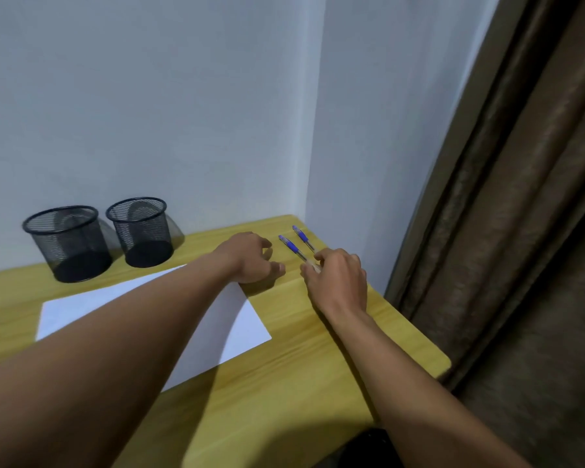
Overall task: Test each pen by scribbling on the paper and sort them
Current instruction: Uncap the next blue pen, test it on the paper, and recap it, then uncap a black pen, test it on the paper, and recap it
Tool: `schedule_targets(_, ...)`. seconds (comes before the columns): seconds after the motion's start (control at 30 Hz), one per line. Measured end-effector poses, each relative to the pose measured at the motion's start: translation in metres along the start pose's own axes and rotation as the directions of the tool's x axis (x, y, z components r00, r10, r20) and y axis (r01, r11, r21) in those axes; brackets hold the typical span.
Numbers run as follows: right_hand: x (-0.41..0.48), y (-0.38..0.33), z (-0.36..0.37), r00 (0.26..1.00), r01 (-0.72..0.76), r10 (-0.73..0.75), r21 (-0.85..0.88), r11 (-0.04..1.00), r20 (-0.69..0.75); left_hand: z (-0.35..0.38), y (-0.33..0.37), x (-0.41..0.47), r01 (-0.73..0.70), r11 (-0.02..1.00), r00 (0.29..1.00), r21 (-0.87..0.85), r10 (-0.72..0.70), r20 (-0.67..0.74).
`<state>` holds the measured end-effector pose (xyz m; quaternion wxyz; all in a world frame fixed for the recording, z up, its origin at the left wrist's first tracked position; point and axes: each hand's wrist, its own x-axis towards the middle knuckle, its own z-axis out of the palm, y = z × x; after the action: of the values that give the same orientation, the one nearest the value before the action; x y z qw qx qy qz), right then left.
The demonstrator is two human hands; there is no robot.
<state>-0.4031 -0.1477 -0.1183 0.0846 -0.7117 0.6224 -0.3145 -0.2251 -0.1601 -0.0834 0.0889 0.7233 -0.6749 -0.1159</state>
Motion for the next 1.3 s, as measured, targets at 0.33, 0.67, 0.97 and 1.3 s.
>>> schedule_targets(0.33,-0.026,-0.084,-0.035,0.964,0.207,-0.222,0.111,0.972,0.145,-0.045,-0.063,-0.125,0.033,0.999,0.982,-0.037,-0.039,-0.184)
schedule_targets(0.67,-0.125,-0.226,-0.006,0.745,0.454,-0.554,0.326,0.829,0.371,-0.049,-0.172,-0.305,0.294,0.951,0.874,-0.092,-0.307,-0.376)
schedule_targets(0.97,-0.222,-0.308,0.049,0.499,0.600,-0.708,0.391,0.698,0.499,-0.050,-0.248,-0.404,0.520,0.839,0.693,-0.160,-0.525,-0.494)
schedule_targets(1.3,-0.252,-0.336,0.086,0.390,0.784,-0.803,0.296,0.546,0.451,-0.038,-0.285,-0.429,0.577,0.804,0.656,-0.147,-0.563,-0.504)
